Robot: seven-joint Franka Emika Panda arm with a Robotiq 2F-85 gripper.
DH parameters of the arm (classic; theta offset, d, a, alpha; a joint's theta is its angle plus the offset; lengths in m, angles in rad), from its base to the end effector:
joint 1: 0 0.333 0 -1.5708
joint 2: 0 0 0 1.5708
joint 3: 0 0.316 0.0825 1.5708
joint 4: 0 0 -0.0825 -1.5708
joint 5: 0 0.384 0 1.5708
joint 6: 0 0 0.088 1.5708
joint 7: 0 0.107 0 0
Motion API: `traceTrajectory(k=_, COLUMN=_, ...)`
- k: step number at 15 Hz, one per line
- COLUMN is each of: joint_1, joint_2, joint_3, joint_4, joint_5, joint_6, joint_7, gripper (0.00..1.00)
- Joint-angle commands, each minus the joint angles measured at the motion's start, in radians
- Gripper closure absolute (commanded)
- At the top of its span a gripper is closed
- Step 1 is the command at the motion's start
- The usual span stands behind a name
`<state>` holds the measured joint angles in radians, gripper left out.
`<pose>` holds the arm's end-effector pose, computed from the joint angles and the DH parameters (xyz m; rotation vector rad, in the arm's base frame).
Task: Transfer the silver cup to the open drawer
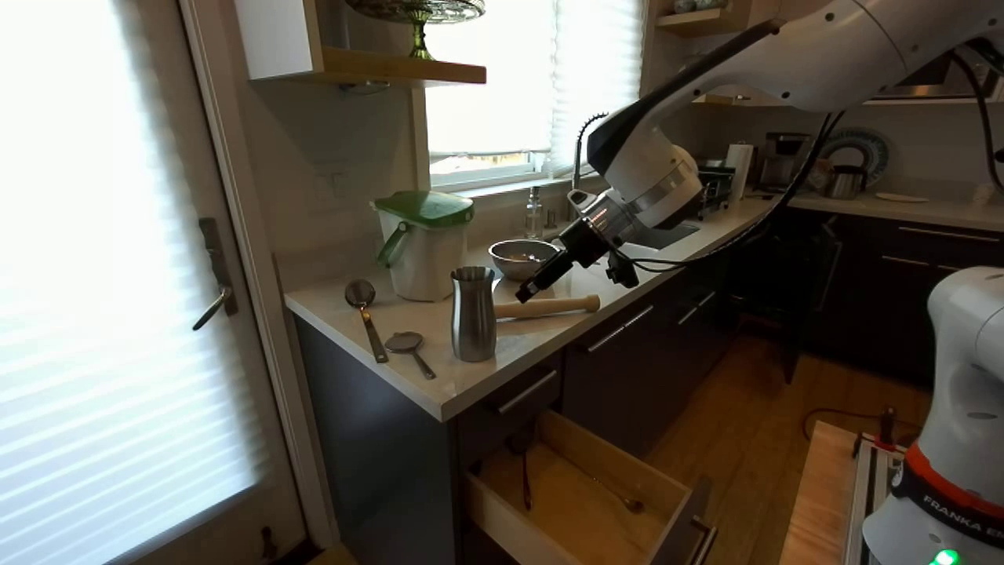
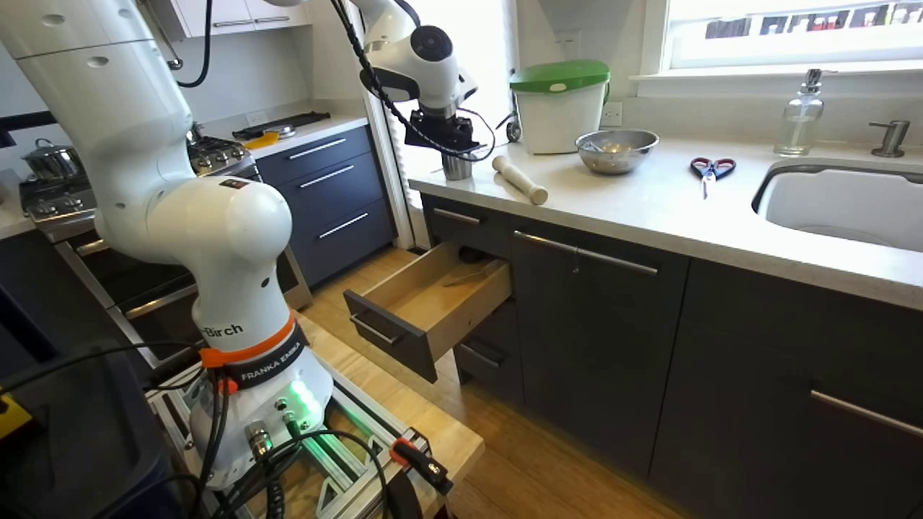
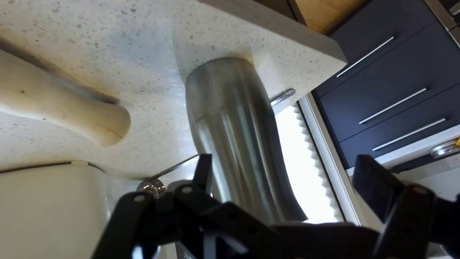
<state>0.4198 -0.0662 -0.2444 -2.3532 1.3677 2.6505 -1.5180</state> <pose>0.5083 0.0626 0.3774 -2.4069 -0.6629 -0.9756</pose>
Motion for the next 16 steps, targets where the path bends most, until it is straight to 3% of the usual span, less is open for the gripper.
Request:
traceTrajectory(k=1, joint_1=0.001, joint_2=0.049, joint_3=-0.005, joint_4=0.046, joint_5=0.11, joint_6=0.007, joint_7=-0.12, gripper=0.0)
traceTrajectory(k=9, joint_1=-0.006, joint_2=0.132, joint_3=-0.005, joint_4=0.108, joint_5=0.307, joint_6=-0.037, joint_7=-0.364, gripper=0.0)
traceTrajectory(k=16, joint_1=-0.011, joint_2=0.186, joint_3=-0.005, joint_4=0.134, joint_5=0.38, joint_6=-0.123, joint_7=-0.474, gripper=0.0)
